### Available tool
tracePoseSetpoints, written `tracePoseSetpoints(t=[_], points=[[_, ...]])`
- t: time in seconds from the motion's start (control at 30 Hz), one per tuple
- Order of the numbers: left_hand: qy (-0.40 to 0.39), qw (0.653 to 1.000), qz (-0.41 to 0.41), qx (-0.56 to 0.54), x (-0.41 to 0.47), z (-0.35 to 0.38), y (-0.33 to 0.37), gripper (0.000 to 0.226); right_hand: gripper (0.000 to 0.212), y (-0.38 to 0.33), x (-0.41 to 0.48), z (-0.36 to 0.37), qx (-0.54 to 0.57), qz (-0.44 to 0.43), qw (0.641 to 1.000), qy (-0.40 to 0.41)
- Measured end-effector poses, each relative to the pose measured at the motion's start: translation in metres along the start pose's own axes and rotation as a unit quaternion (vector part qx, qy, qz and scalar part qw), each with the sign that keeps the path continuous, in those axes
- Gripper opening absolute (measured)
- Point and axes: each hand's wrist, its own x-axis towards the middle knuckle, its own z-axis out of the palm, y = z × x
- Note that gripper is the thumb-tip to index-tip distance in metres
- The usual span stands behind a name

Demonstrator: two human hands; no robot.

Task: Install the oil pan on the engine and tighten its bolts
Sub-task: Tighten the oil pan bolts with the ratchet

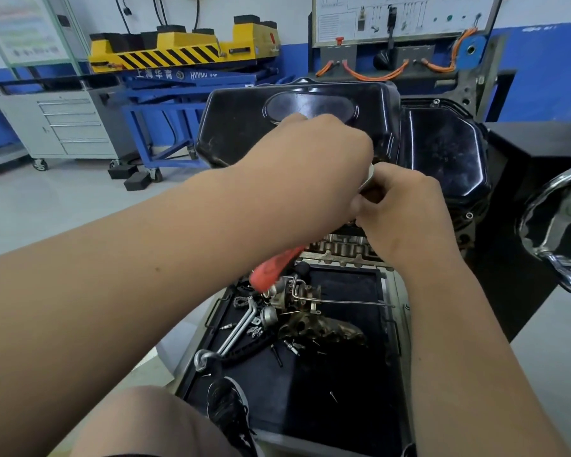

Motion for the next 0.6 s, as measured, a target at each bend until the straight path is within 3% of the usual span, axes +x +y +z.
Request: tracePoseSetpoints(t=[0.17, 0.23, 0.33, 0.43, 0.6], points=[[-0.034, 0.992, 0.102, 0.062, 0.000, 0.000, -0.010, 0.011, 0.012, 0.002, -0.002, -0.006, 0.006, -0.031, 0.998, -0.050], [-0.032, 0.995, 0.091, 0.034, -0.003, 0.000, -0.011, 0.017, 0.005, 0.004, -0.001, -0.009, 0.006, -0.043, 0.997, -0.066], [-0.022, 0.998, 0.037, -0.050, -0.012, 0.000, -0.012, 0.028, 0.030, 0.000, -0.003, -0.012, -0.006, -0.078, 0.996, -0.048], [-0.001, 0.992, 0.012, -0.124, -0.018, -0.008, -0.013, 0.031, 0.019, -0.008, -0.004, -0.017, 0.022, -0.109, 0.993, -0.029], [-0.036, 0.994, 0.036, -0.100, -0.022, -0.019, -0.024, 0.029, 0.006, -0.013, -0.005, -0.011, 0.026, -0.083, 0.995, -0.051]])
